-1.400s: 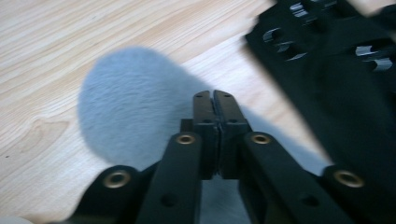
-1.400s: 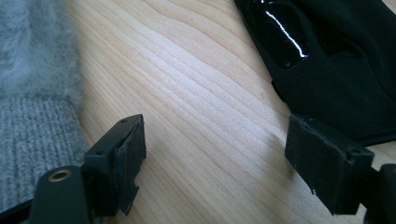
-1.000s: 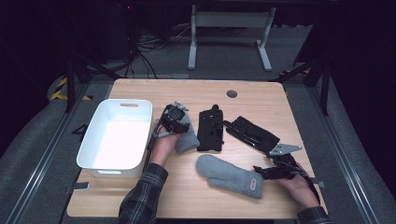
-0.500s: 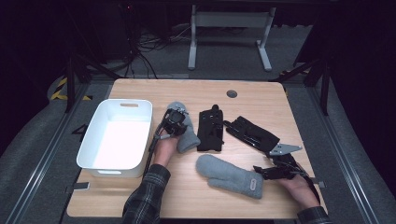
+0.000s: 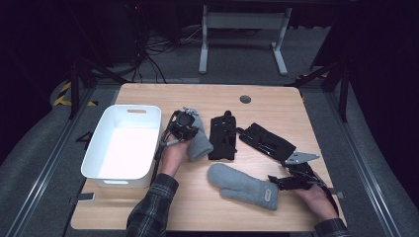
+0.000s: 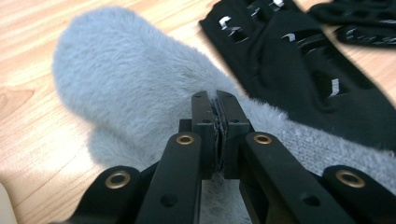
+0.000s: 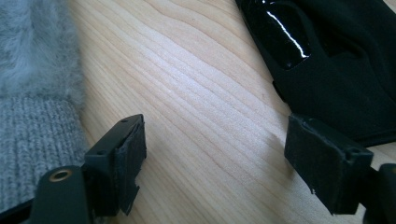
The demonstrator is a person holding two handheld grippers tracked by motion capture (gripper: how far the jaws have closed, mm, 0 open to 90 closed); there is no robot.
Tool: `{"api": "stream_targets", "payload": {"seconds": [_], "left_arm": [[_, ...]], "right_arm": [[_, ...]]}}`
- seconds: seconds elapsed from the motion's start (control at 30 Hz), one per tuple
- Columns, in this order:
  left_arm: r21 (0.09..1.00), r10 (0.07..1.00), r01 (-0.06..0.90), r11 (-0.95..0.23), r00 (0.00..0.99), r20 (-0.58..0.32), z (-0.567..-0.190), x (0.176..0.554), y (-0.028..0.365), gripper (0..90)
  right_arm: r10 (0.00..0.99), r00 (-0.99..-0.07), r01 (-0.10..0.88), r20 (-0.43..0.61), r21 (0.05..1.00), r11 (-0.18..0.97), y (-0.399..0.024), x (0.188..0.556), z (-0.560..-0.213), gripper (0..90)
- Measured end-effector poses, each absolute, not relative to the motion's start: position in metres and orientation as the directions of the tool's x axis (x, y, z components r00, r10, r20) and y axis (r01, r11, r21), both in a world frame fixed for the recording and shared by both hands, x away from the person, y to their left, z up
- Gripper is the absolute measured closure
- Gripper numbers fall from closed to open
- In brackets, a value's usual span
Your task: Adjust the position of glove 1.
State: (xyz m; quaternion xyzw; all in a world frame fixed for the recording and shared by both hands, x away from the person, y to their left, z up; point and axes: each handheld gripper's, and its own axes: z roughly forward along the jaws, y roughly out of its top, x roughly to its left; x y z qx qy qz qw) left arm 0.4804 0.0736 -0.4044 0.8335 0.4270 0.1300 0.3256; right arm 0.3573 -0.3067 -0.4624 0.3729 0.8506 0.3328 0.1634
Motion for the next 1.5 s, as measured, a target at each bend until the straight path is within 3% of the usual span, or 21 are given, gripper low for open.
{"api": "stream_targets", "payload": {"seconds": [0.67,1.07,1.5], "left_arm": [[0.711,0.645,0.507,-0.487,0.758,-0.098,-0.356,0.404,0.042,88.0],[0.718,0.543,0.469,-0.515,0.826,-0.151,-0.367,0.358,0.0,88.0],[0.685,0.485,0.465,-0.561,0.855,-0.183,-0.401,0.346,-0.027,83.8]], "right_arm": [[0.753,-0.656,0.506,-0.045,0.714,0.483,-0.31,0.354,-0.452,24.2],[0.751,-0.658,0.502,-0.048,0.715,0.486,-0.309,0.353,-0.451,24.2],[0.747,-0.663,0.489,-0.05,0.726,0.483,-0.306,0.35,-0.447,24.3]]}}
